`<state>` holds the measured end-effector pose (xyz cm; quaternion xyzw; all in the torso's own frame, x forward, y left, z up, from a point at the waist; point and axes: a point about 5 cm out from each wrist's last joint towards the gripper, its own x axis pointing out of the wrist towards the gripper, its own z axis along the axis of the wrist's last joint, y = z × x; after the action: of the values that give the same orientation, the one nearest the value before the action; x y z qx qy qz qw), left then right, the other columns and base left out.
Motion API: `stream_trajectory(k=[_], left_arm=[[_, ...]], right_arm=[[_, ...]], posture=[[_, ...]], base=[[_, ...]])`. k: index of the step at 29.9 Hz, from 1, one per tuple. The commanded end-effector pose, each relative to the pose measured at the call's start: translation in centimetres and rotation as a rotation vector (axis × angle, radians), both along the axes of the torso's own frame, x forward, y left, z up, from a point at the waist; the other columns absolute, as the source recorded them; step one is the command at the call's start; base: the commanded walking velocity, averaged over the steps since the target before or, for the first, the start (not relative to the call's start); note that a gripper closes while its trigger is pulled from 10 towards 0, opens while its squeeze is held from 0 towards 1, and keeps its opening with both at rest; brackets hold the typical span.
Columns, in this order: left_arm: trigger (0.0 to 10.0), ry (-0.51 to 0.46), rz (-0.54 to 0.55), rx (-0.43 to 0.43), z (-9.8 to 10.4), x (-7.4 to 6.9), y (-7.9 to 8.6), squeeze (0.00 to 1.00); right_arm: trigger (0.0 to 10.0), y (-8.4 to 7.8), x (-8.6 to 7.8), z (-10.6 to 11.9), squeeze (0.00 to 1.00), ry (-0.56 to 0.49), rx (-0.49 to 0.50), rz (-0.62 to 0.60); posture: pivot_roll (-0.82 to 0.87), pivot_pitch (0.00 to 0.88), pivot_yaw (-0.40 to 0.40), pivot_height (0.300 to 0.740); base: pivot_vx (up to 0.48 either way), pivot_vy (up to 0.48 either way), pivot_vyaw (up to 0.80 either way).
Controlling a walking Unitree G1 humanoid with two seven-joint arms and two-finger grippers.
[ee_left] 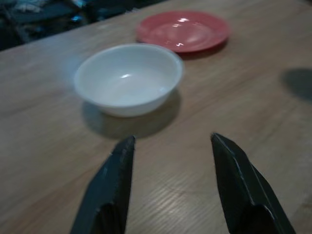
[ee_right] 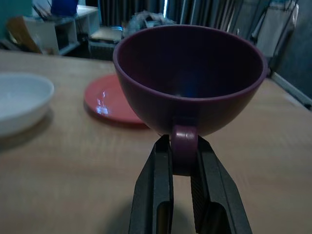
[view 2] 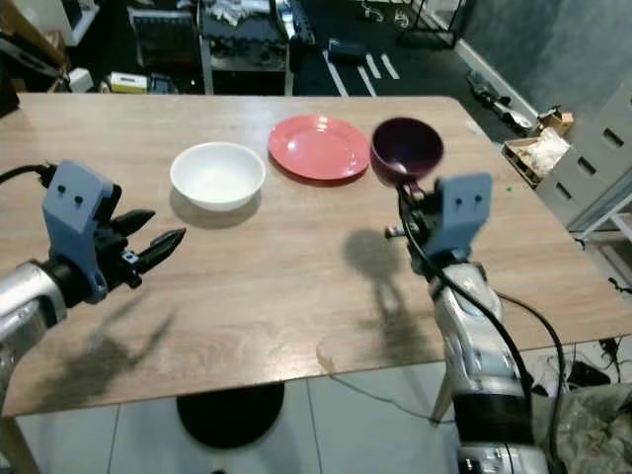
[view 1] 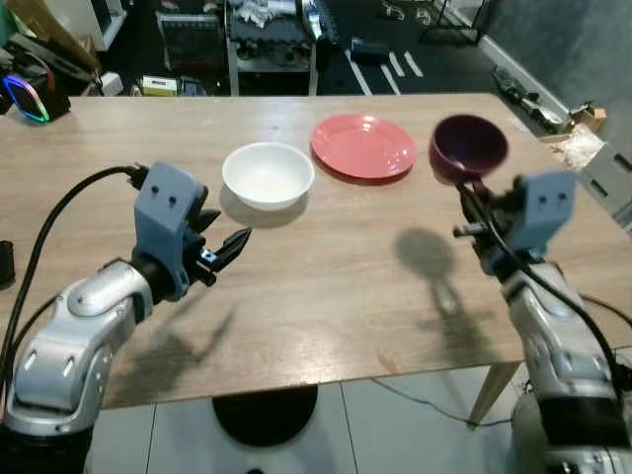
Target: Setting the table
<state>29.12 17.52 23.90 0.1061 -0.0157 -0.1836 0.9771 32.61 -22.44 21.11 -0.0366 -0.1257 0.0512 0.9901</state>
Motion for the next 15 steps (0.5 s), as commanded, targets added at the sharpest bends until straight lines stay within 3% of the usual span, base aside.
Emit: stream_trajectory(k=[1,2,7,8,15], left_arm=[[10.0,0.003,0.107,0.016,-0.8,0.1,0.5,0.00],[10.0,-0.001,0.145,0.016,-1.0,0.2,0.6,0.00],[10.0,0.017,0.119,0.001,-1.4,0.0,0.2,0.00],[10.0,0.029,0.106,-0.042,-1.5,0.2,-0.3,0.00],[10.0,0.032,0.175,-0.064,-2.0,1.4,-0.8,0.00]], right_arm=[[10.0,-0.8,-0.8,-0.4,0.00,0.020,0.020,-0.028],[10.0,-1.1,-1.3,-0.9,0.00,0.036,0.019,-0.037],[10.0,-0.9,-2.8,-2.5,0.00,0.074,0.003,-0.029],[10.0,-1.1,-3.6,-3.5,0.00,0.121,0.011,-0.051],[10.0,-1.3,-3.4,-3.8,0.00,0.135,0.099,-0.128]], posture=[[0.01,0.028,0.012,0.740],[0.01,0.021,0.016,0.740],[0.00,0.012,0.019,0.740],[-0.01,0.006,0.024,0.740],[-0.03,0.000,0.024,0.740]], base=[[0.000,0.000,0.00],[0.000,0.000,0.00],[0.000,0.000,0.00],[0.000,0.000,0.00],[0.000,0.000,0.00]])
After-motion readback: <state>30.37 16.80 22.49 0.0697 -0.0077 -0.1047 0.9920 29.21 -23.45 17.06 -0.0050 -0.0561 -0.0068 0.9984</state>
